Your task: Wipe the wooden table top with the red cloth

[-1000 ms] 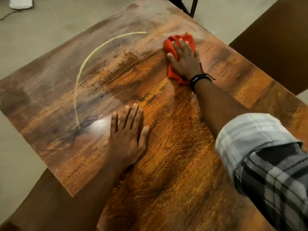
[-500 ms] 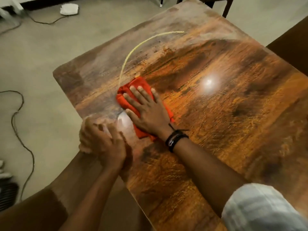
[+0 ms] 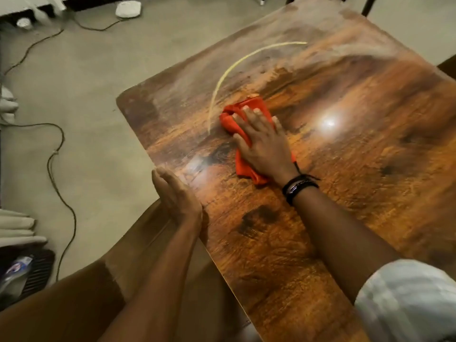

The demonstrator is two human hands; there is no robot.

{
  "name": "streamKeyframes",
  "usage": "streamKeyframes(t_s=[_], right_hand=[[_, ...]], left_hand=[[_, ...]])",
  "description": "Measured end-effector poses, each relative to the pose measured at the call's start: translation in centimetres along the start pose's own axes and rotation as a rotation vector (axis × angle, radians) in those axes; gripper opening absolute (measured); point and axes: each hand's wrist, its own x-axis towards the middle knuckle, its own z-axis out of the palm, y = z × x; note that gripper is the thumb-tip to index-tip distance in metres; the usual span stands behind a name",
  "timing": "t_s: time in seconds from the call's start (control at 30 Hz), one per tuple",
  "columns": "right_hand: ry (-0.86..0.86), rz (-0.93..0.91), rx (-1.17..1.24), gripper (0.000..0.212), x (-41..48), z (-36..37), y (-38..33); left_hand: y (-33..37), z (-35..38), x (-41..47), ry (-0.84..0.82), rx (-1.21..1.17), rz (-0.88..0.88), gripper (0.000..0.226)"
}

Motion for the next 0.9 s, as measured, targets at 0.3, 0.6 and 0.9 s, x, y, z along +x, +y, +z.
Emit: streamKeyframes(t_s=[0.3,0.6,0.9], right_hand=[[-0.086,-0.319,-0.070,0.059,-0.9,2.1,-8.4],[-0.183,-0.357,-0.063,0.055,8.7,4.0,-15.9],[-0.166,-0.434,-0.015,0.054,3.9,3.3,-13.6]], left_hand=[[-2.0,-0.9,0.9,-0.050,-0.231,-0.028,0.089],[-2.6,-1.1,0.6,-0.070,-0.156,-0.011,0.078],[-2.1,-1.1,0.4,-0.023,-0.224,-0.010,0.082]])
